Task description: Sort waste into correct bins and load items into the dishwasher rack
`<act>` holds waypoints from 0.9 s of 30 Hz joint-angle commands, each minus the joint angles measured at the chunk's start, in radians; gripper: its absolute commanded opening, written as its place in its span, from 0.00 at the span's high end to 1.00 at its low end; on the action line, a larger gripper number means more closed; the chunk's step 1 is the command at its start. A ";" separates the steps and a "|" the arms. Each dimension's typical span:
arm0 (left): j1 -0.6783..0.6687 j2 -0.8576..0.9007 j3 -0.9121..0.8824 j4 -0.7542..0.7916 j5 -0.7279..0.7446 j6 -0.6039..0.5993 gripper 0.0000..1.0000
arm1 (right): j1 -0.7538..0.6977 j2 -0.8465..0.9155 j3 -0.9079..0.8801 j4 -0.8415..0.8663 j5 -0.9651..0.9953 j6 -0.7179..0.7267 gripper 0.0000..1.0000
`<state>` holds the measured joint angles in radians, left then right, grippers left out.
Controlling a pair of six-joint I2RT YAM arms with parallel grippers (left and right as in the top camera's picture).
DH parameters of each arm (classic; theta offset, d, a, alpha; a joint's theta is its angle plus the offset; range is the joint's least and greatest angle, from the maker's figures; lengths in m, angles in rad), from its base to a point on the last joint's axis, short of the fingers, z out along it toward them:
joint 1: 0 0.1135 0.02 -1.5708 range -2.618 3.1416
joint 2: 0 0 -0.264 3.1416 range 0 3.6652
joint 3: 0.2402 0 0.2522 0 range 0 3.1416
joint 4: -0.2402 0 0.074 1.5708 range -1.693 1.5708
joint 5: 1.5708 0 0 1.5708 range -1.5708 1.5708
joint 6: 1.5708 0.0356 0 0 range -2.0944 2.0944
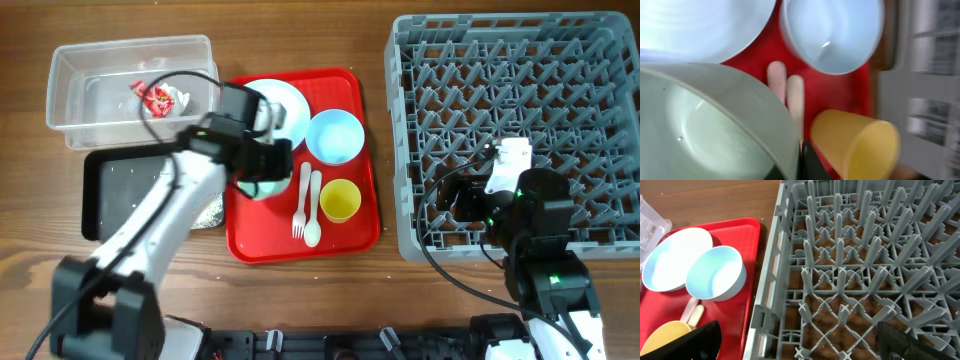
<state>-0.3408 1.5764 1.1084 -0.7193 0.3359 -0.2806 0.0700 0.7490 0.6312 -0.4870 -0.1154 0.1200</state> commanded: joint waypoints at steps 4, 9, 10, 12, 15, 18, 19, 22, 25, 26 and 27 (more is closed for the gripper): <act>-0.119 0.165 0.008 0.002 -0.233 -0.105 0.95 | -0.004 -0.002 0.023 0.000 -0.016 0.014 0.00; -0.114 0.102 0.082 -0.017 -0.258 -0.068 0.40 | -0.004 -0.002 0.023 0.000 -0.016 0.013 0.00; -0.121 0.061 0.122 -0.037 -0.250 -0.064 0.39 | -0.004 -0.002 0.023 0.000 -0.016 0.014 0.00; -0.149 0.006 0.135 -0.037 -0.189 -0.064 0.41 | -0.004 -0.002 0.023 0.000 -0.016 0.013 0.00; -0.209 0.020 0.135 -0.083 -0.161 -0.068 0.45 | -0.004 -0.002 0.023 -0.001 -0.016 0.014 0.00; -0.270 0.070 0.125 -0.128 -0.166 -0.068 0.45 | -0.004 -0.002 0.023 -0.001 -0.016 0.014 0.00; -0.280 0.102 0.105 -0.140 -0.200 -0.093 0.46 | -0.004 -0.002 0.023 -0.002 -0.016 0.014 0.00; -0.280 0.174 0.083 -0.130 -0.214 -0.144 0.56 | -0.004 -0.002 0.023 -0.008 -0.016 0.014 0.00; -0.280 0.206 0.083 -0.081 -0.214 -0.144 0.94 | -0.004 -0.002 0.023 -0.016 -0.016 0.014 0.00; -0.278 0.201 0.083 -0.060 -0.212 -0.145 0.96 | -0.004 -0.002 0.023 -0.021 -0.016 0.014 0.00; -0.270 0.192 0.083 -0.042 -0.190 -0.146 0.96 | -0.004 -0.002 0.023 -0.021 -0.015 0.014 0.00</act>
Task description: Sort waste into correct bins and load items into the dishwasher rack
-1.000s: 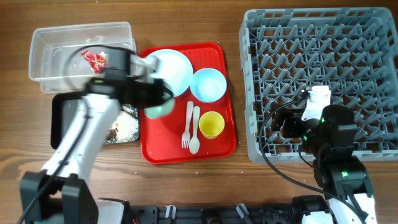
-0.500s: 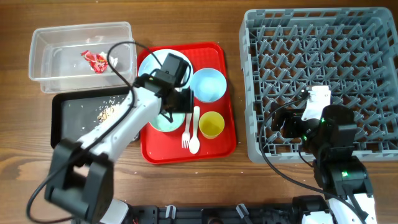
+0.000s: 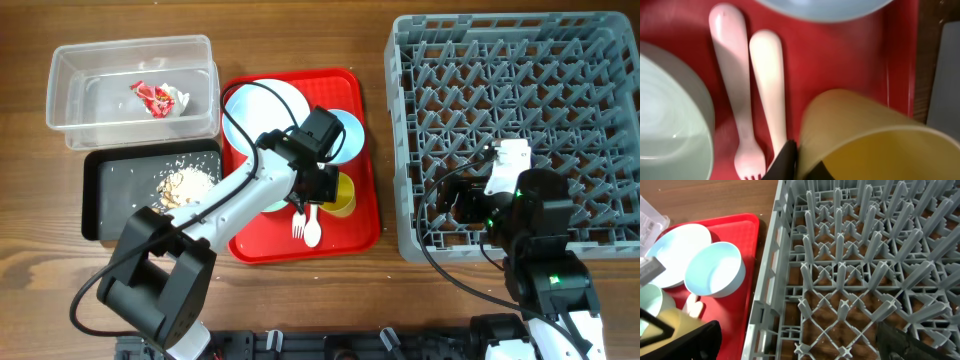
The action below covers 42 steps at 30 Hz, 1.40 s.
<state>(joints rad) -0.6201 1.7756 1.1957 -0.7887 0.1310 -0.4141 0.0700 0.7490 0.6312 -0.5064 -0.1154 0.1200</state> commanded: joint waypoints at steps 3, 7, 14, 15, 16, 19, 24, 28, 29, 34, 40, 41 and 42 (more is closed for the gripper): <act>0.103 -0.066 0.018 0.045 0.314 -0.009 0.96 | -0.004 -0.002 0.023 0.028 0.031 0.022 0.00; 0.341 -0.092 0.018 0.426 1.063 -0.080 0.96 | -0.004 0.058 0.023 0.185 -0.500 0.018 0.00; 0.261 -0.090 0.018 0.640 1.230 -0.305 0.96 | -0.004 0.367 0.023 0.602 -1.167 0.054 0.03; 0.245 -0.090 0.018 0.638 1.230 -0.306 0.96 | -0.004 0.400 0.023 0.698 -1.204 0.104 0.04; 0.240 -0.090 0.018 0.634 1.231 -0.306 0.96 | -0.004 0.413 0.023 0.766 -1.207 0.145 0.04; 0.238 -0.090 0.018 0.610 1.231 -0.306 0.96 | -0.004 0.420 0.023 0.889 -1.154 0.172 0.04; 0.238 -0.090 0.018 0.609 1.236 -0.306 0.96 | -0.004 0.420 0.023 0.889 -1.067 0.171 0.11; 0.238 -0.090 0.018 0.609 1.241 -0.306 0.96 | -0.004 0.420 0.023 0.896 -0.990 0.170 0.16; 0.238 -0.090 0.018 0.609 1.241 -0.306 0.96 | -0.004 0.420 0.023 0.901 -0.980 0.170 0.16; 0.238 -0.090 0.018 0.609 1.241 -0.306 0.96 | -0.004 0.420 0.023 0.938 -0.985 0.171 0.23; 0.241 -0.090 0.018 0.610 1.236 -0.296 0.73 | -0.004 0.420 0.023 0.922 -0.983 0.169 0.46; 0.245 -0.090 0.018 0.609 1.213 -0.284 0.64 | -0.004 0.420 0.023 0.903 -0.971 0.166 0.47; 0.251 -0.090 0.018 0.609 1.175 -0.266 0.56 | -0.004 0.420 0.023 0.877 -0.948 0.164 0.48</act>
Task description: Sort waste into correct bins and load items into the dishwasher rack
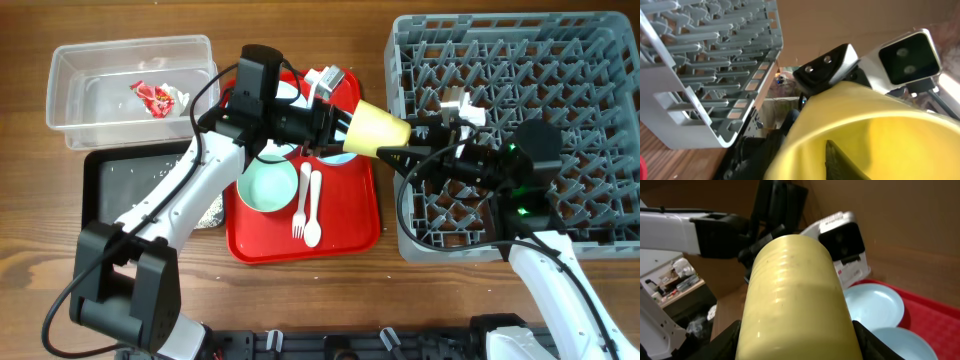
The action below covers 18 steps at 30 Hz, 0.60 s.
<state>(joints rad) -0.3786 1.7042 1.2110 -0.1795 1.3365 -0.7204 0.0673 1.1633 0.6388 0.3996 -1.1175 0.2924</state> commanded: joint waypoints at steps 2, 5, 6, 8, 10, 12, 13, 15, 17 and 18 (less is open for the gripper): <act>0.031 -0.018 0.003 -0.026 -0.163 0.057 0.43 | -0.002 0.006 0.016 -0.093 0.107 -0.036 0.52; 0.089 -0.022 0.003 -0.262 -0.503 0.261 0.30 | -0.004 0.002 0.016 -0.204 0.263 -0.058 0.56; 0.114 -0.032 0.003 -0.357 -0.618 0.317 0.28 | -0.011 -0.008 0.020 -0.260 0.301 -0.082 0.60; 0.163 -0.072 0.003 -0.487 -0.752 0.378 0.26 | -0.049 -0.048 0.076 -0.475 0.407 -0.115 0.67; 0.205 -0.129 0.003 -0.576 -0.912 0.403 0.22 | -0.096 -0.095 0.196 -0.771 0.506 -0.156 0.68; 0.233 -0.179 0.003 -0.633 -1.040 0.402 0.20 | -0.131 -0.115 0.296 -0.983 0.576 -0.162 0.83; 0.245 -0.201 0.003 -0.653 -1.069 0.402 0.20 | -0.150 -0.117 0.352 -1.100 0.642 -0.163 0.92; 0.259 -0.224 0.003 -0.671 -1.073 0.402 0.19 | -0.170 -0.115 0.423 -1.241 0.767 -0.164 0.96; 0.264 -0.233 0.003 -0.674 -1.073 0.402 0.19 | -0.190 -0.112 0.492 -1.388 0.915 -0.169 0.96; 0.264 -0.233 0.003 -0.674 -1.073 0.399 0.19 | -0.196 -0.107 0.510 -1.435 0.961 -0.159 0.96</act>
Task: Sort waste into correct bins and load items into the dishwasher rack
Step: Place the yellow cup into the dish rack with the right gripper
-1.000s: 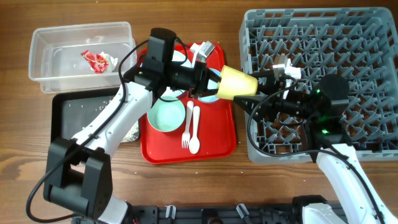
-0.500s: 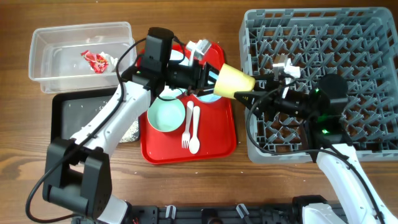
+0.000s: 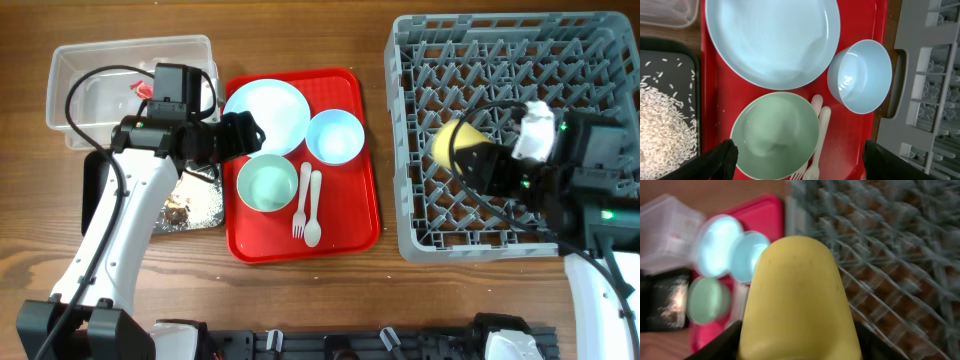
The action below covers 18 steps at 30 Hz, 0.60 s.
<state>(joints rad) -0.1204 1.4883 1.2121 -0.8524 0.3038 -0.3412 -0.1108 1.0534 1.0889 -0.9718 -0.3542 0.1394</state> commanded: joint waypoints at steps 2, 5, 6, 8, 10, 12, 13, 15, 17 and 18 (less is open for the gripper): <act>0.006 -0.017 0.002 -0.001 -0.040 0.020 0.18 | -0.040 0.025 0.079 -0.164 0.311 0.038 0.96; 0.005 -0.017 0.002 -0.001 -0.040 0.020 0.18 | -0.068 0.107 0.079 -0.217 0.377 0.069 0.96; 0.005 -0.017 0.002 -0.002 -0.040 0.020 0.17 | -0.068 0.153 0.079 -0.222 0.381 0.069 0.96; 0.005 -0.017 0.002 -0.002 -0.040 0.020 0.17 | -0.068 0.257 0.079 -0.214 0.416 0.071 0.94; 0.005 -0.017 0.002 -0.003 -0.040 0.020 0.17 | -0.068 0.335 0.079 -0.177 0.413 0.070 0.94; 0.005 -0.017 0.002 -0.010 -0.040 0.020 0.17 | -0.068 0.444 0.079 -0.159 0.391 0.069 0.83; 0.005 -0.017 0.002 -0.013 -0.040 0.020 0.17 | -0.068 0.464 0.079 -0.153 0.371 0.068 0.73; 0.006 -0.017 0.002 -0.029 -0.041 0.020 0.16 | -0.068 0.475 0.081 -0.144 0.272 0.014 0.17; 0.006 -0.017 0.002 -0.055 -0.064 0.019 0.16 | -0.068 0.445 0.129 -0.155 0.215 -0.026 0.00; 0.006 -0.018 0.002 -0.075 -0.110 -0.011 0.15 | -0.068 0.425 0.180 -0.170 0.170 -0.052 0.00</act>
<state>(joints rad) -0.1192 1.4872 1.2121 -0.9009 0.2668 -0.3412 -0.1761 1.5314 1.1641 -1.1263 -0.0601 0.1612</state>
